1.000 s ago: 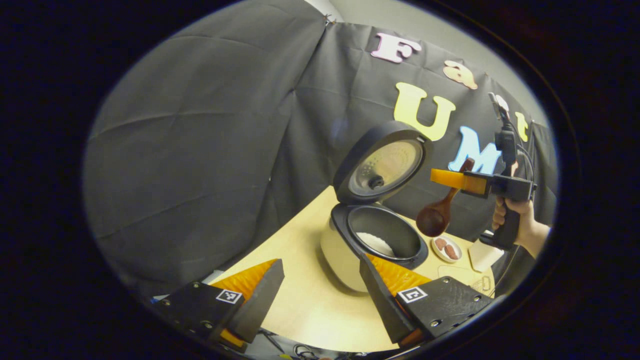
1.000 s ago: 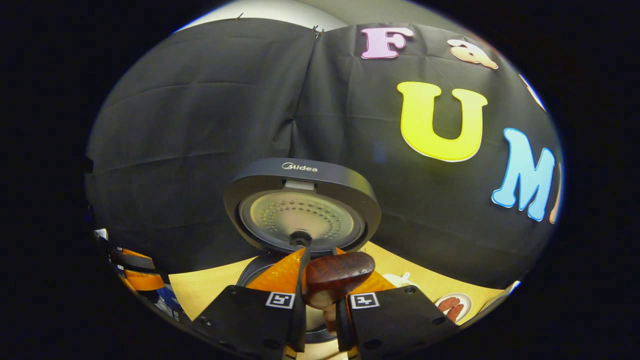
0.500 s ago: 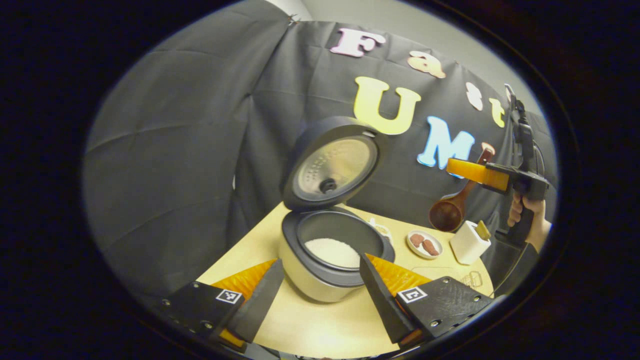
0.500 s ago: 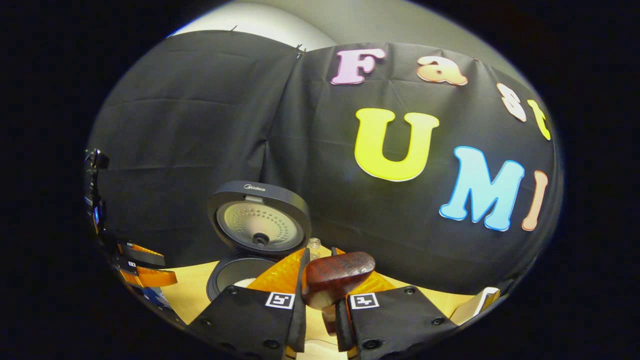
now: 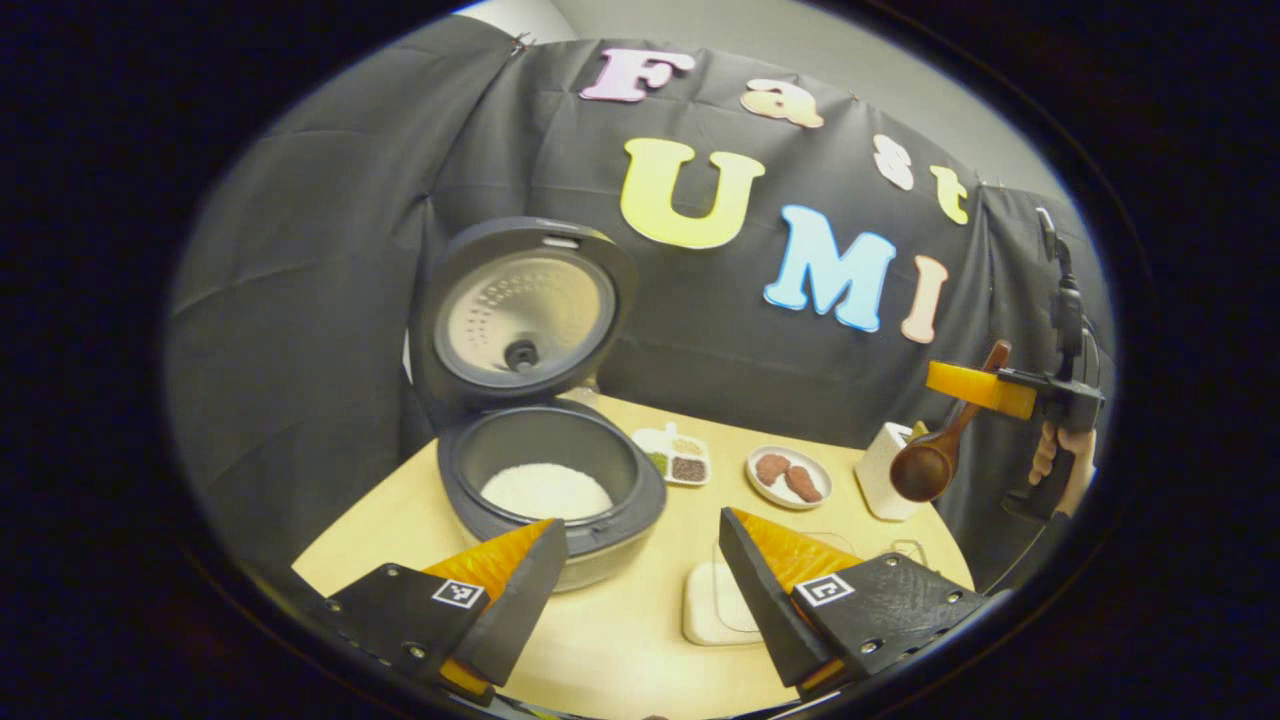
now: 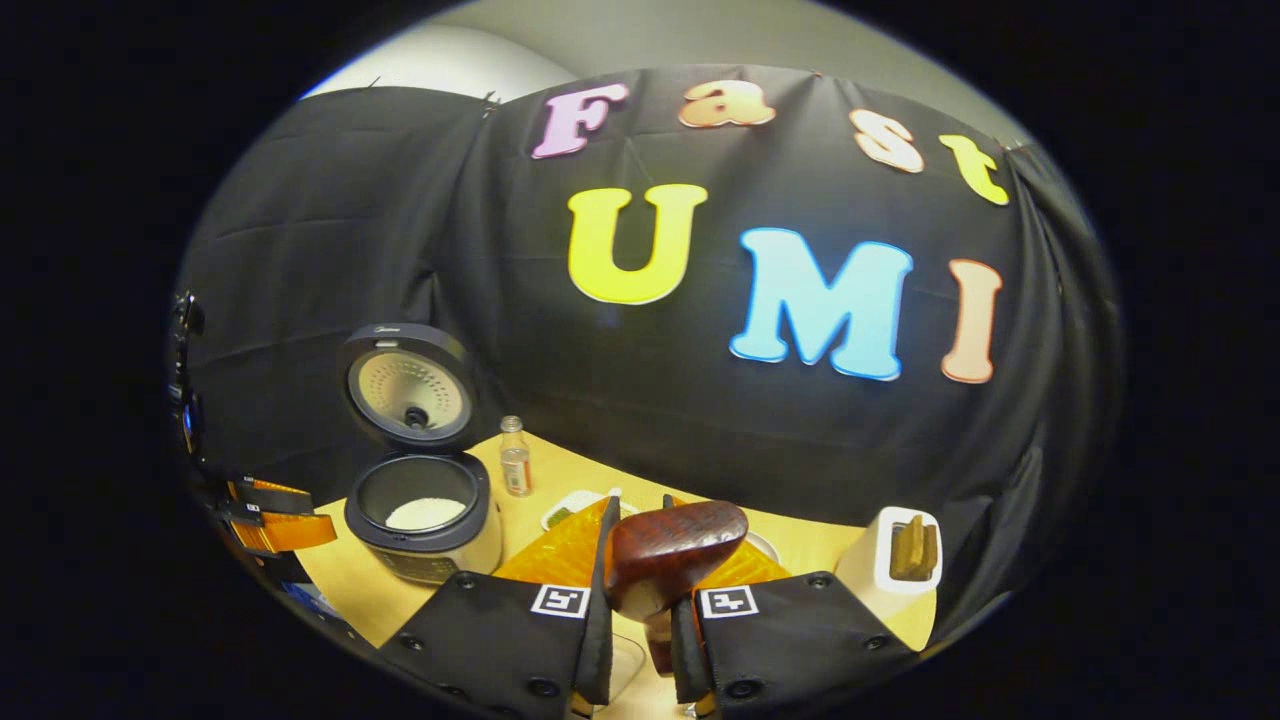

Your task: Close the left gripper, press the button to open the rice cooker; take a wooden spoon from the chopstick holder with the right hand, scoop a spoonful of rice and pour it into the rice cooker, then put the wooden spoon back into the chopstick holder.

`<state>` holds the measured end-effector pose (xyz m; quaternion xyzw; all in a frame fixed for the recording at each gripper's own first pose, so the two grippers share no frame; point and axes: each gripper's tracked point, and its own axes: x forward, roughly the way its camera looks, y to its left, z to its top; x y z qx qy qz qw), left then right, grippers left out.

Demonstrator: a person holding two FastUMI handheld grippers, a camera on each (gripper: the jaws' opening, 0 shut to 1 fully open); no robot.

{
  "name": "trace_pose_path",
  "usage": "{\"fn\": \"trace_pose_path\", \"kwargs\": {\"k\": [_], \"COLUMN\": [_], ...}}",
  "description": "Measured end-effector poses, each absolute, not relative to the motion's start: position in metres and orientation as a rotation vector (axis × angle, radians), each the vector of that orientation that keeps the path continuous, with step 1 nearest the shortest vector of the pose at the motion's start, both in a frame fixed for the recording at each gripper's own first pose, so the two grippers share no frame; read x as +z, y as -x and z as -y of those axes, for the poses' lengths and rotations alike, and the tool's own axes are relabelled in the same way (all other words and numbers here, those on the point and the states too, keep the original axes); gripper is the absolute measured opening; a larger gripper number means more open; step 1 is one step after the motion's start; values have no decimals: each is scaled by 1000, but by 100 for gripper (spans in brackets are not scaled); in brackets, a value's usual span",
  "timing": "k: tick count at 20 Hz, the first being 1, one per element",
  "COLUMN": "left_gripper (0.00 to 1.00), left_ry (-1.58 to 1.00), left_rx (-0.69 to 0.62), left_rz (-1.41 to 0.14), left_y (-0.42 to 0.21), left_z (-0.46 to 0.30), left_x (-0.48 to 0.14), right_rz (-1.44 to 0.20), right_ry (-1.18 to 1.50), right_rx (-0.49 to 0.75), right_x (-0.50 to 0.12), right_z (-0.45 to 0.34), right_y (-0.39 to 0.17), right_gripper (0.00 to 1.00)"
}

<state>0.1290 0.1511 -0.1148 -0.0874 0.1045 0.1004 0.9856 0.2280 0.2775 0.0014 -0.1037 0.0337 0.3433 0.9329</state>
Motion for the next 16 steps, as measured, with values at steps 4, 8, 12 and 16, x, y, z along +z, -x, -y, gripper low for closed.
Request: {"fn": "trace_pose_path", "kwargs": {"k": [4, 8, 12, 16], "left_gripper": [96, 97, 96, 96], "left_ry": [135, 150, 167, 108], "left_rx": [217, 281, 302, 358], "left_rz": [-221, -226, -256, -280], "left_y": [-139, -142, -135, -120], "left_z": [-101, -72, -45, -39], "left_x": [-115, -114, -120, -119], "right_rz": [-125, -189, -284, -369], "right_ry": [129, 30, -102, -168], "right_rx": [633, 588, 582, 602], "right_x": [-13, -38, -73, -112], "right_z": [-208, -157, -128, -126], "right_y": [-259, -279, -284, -281], "right_gripper": [23, 26, 26, 26]}}
